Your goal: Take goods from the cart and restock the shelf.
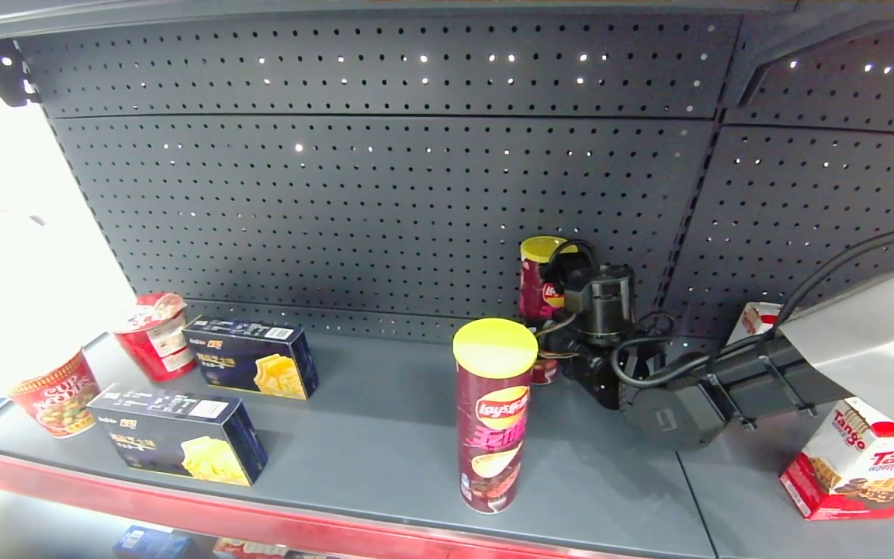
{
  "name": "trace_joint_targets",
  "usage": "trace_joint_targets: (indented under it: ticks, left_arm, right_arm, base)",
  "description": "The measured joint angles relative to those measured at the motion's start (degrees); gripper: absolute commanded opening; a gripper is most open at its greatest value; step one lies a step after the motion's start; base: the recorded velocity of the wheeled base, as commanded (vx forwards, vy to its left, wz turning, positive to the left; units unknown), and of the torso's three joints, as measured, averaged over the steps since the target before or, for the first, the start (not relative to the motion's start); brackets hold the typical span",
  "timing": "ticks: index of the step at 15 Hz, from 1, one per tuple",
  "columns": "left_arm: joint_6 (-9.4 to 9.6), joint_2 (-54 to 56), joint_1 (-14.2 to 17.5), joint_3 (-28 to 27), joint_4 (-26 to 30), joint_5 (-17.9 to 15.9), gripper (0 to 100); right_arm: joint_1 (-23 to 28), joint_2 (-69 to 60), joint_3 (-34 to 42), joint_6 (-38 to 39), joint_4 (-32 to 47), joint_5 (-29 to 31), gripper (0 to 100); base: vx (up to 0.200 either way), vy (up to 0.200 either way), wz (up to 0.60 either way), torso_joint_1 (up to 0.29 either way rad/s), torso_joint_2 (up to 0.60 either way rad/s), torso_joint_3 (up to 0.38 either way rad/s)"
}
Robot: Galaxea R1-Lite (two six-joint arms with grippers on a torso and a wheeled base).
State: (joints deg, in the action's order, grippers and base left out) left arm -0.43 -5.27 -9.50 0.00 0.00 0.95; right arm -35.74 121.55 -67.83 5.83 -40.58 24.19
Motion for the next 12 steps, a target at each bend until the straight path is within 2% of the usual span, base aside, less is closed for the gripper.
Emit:
trace_joint_targets:
  ticks: [6,12]
  left_arm:
    - [0.0,0.0,0.0,0.0,0.0,0.0,100]
    - [0.0,0.0,0.0,0.0,0.0,0.0,100]
  right_arm:
    - [-0.1,-1.7,2.7,0.4,0.3,0.0,100]
    - [0.1,-10.8,16.8,0.4,0.2,-0.6,100]
  base:
    - [0.0,0.0,0.0,0.0,0.0,0.0]
    - [0.0,0.0,0.0,0.0,0.0,0.0]
